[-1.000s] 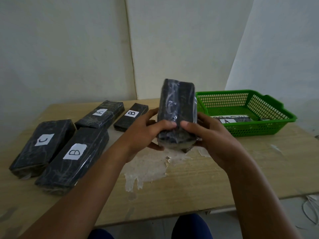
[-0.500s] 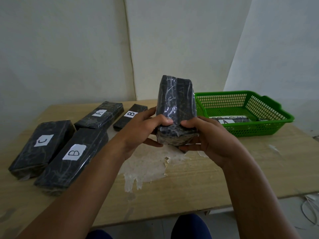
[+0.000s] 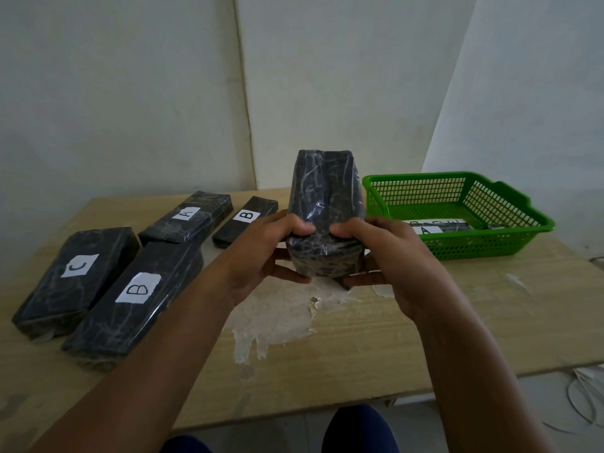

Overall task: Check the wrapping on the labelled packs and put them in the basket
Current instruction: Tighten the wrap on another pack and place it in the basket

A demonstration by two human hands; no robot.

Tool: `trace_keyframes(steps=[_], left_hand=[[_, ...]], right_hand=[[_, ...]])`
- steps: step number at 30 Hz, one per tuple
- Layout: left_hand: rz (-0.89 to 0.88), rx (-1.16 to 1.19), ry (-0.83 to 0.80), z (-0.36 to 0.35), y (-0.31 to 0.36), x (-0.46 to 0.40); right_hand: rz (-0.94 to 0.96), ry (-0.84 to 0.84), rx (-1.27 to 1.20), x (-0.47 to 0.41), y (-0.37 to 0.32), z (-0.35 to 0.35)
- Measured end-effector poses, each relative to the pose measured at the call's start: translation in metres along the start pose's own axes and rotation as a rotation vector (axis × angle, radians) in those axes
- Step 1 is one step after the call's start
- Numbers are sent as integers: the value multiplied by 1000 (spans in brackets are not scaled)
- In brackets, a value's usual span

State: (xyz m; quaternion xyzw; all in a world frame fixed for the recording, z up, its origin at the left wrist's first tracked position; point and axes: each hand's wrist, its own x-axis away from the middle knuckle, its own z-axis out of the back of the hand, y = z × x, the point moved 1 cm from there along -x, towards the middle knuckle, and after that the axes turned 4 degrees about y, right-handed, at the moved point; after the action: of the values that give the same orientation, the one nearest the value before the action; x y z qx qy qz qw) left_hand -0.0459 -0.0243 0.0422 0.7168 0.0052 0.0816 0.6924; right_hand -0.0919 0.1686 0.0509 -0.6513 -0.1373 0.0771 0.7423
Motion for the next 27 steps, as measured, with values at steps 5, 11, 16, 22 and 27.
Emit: trace_keyframes(steps=[5,11,16,22,27], left_hand=[[59,-61,-12,2,6,5],[34,-125,-16,2,13,11],[4,-133,-40,2,18,11],[-203,-214,-7,-5,17,14],[-384,-303,44,-9,12,15]], right_hand=[[177,-55,88,4,2,-1],[385,-183,36,5,8,9],[424,-128,-24,4,6,9],[428,-31,-46,3,4,16],[457,-11,-100,4,6,16]])
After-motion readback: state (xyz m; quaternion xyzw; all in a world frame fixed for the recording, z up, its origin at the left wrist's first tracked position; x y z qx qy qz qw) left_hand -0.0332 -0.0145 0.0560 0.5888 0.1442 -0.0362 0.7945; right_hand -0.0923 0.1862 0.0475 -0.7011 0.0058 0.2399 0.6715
